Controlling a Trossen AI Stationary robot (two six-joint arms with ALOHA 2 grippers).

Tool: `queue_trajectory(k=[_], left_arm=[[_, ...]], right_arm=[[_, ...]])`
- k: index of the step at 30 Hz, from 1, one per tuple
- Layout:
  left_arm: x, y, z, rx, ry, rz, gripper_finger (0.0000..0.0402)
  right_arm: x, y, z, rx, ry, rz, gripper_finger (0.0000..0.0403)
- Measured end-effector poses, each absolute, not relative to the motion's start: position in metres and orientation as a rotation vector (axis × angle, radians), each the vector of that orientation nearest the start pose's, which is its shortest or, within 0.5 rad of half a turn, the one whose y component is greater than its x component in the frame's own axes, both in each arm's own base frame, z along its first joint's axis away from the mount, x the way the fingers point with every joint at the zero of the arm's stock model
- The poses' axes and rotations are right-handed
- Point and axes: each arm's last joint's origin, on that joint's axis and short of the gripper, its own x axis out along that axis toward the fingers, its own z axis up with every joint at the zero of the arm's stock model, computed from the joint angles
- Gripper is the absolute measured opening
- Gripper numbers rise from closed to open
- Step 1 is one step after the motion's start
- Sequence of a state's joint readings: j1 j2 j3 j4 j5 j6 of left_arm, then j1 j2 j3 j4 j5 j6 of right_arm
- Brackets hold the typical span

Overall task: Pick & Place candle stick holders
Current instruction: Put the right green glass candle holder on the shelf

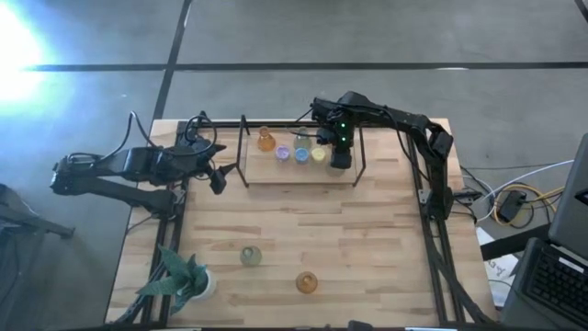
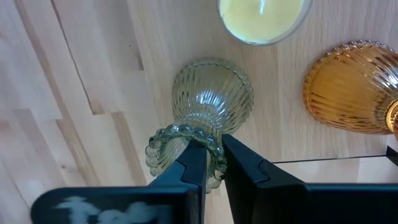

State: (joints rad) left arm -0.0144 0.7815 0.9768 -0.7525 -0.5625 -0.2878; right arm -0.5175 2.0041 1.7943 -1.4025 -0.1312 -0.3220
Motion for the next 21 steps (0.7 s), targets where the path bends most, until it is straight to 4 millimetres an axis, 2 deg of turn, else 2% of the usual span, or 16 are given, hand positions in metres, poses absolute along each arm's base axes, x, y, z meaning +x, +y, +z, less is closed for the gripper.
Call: queue_trajectory(k=[14,21], left_arm=[[0.140,0.013,0.347,-0.113,0.458,0.605,0.0302],[0.140,0.013,0.347,-0.113,0.458,0.605,0.0302]], right_arm=[[0.330,-0.184,0.253,0.290,1.558,-0.080,0.0062],[0.326,-0.182,0.267,0.292,1.516,-0.110,0.0082]])
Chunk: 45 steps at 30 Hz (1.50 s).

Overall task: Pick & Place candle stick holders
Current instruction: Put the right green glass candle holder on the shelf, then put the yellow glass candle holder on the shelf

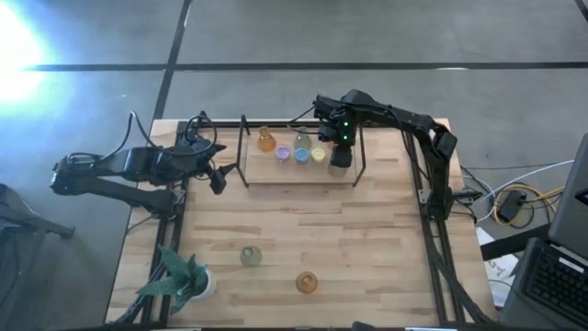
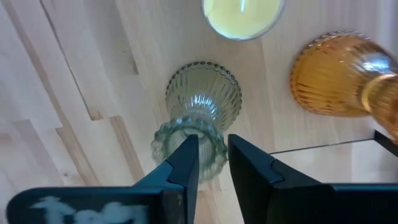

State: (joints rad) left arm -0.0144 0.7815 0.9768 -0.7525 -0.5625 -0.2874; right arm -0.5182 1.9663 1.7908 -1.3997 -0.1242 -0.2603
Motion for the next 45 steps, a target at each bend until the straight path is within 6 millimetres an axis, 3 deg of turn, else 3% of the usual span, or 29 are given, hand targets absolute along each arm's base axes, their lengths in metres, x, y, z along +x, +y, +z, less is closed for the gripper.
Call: queue_trajectory(k=[7,13,18,23,28,34,40,45], left_arm=[[0.140,0.013,0.347,-0.113,0.458,0.605,0.0303],[0.140,0.013,0.347,-0.113,0.458,0.605,0.0302],[0.140,0.013,0.347,-0.113,0.458,0.605,0.0302],[0.140,0.013,0.347,-0.113,0.458,0.606,0.0302],[0.140,0.013,0.347,-0.106,0.460,0.604,0.0302],[0.140,0.013,0.347,-0.106,0.460,0.604,0.0303],[0.140,0.013,0.347,-0.106,0.460,0.603,0.0303],[0.140,0.013,0.347,-0.105,0.461,0.602,0.0302]], right_arm=[[0.317,-0.176,0.288,0.304,1.456,-0.154,0.0118],[0.300,-0.155,0.327,0.361,1.337,-0.178,0.0137],[0.289,-0.102,0.368,0.387,1.211,-0.118,0.0126],[0.293,-0.027,0.383,0.360,1.178,-0.026,0.0103],[0.304,0.042,0.381,0.274,1.107,-0.034,0.0091],[0.331,0.104,0.361,0.282,1.029,0.009,0.0091],[0.356,0.132,0.327,0.326,1.082,-0.015,0.0105],[0.380,0.146,0.311,0.354,1.073,-0.004,0.0122]])
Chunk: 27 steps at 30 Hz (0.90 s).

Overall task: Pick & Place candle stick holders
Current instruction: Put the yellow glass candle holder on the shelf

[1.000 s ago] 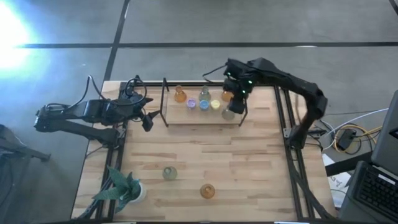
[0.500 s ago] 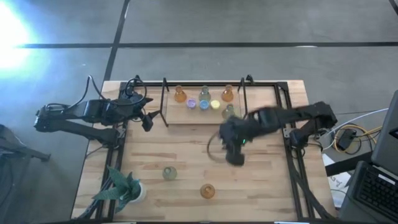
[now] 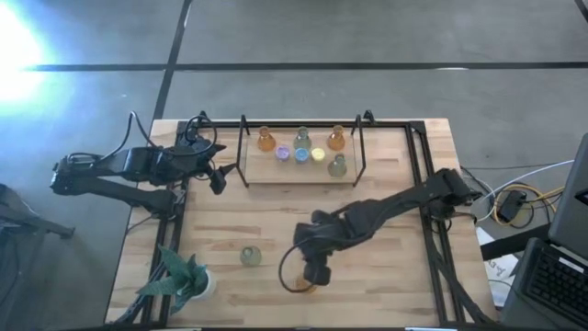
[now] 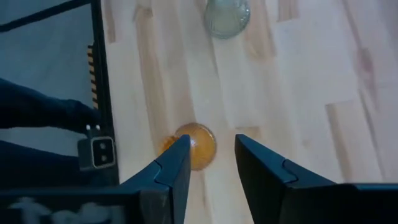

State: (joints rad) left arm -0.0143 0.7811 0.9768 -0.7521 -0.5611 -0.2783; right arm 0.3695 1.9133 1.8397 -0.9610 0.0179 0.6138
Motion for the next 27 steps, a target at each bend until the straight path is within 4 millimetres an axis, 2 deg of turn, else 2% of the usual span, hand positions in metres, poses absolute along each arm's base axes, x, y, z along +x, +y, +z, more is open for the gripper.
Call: queue_trajectory(k=[9,18,27], left_arm=[[0.139,0.013,0.346,-0.079,0.479,0.595,0.0302],[0.138,0.013,0.344,-0.072,0.501,0.596,0.0302],[0.138,0.013,0.344,-0.071,0.502,0.596,0.0302]], right_arm=[[0.405,0.166,0.287,0.382,1.179,0.026,0.0162],[0.411,0.185,0.262,0.375,1.282,0.025,0.0180],[0.408,0.186,0.246,0.392,1.338,-0.001,0.0180]])
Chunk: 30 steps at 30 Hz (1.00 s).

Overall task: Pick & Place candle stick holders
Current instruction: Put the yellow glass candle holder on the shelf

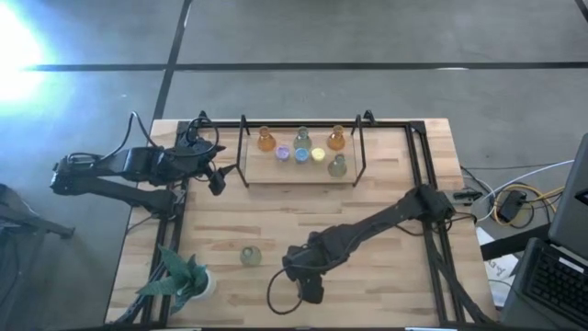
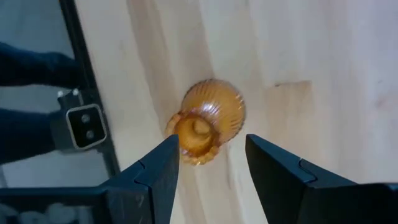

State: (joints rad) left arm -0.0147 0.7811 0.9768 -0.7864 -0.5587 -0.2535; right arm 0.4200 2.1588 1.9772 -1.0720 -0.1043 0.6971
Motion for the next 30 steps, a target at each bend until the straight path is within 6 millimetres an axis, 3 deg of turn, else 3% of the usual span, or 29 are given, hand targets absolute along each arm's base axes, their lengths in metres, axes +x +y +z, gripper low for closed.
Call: queue_trajectory(k=[18,22,27,30], left_arm=[[0.138,0.013,0.344,-0.072,0.502,0.595,0.0302],[0.138,0.013,0.344,-0.074,0.501,0.596,0.0303],[0.138,0.013,0.344,-0.081,0.499,0.598,0.0302],[0.138,0.013,0.344,-0.086,0.497,0.599,0.0303]], right_arm=[[0.407,0.186,0.208,0.421,1.378,0.046,0.0163],[0.408,0.182,0.207,0.397,1.377,0.066,0.0128],[0.409,0.174,0.207,0.380,1.400,0.101,0.0034],[0.409,0.164,0.210,0.377,1.446,0.129,0.0022]])
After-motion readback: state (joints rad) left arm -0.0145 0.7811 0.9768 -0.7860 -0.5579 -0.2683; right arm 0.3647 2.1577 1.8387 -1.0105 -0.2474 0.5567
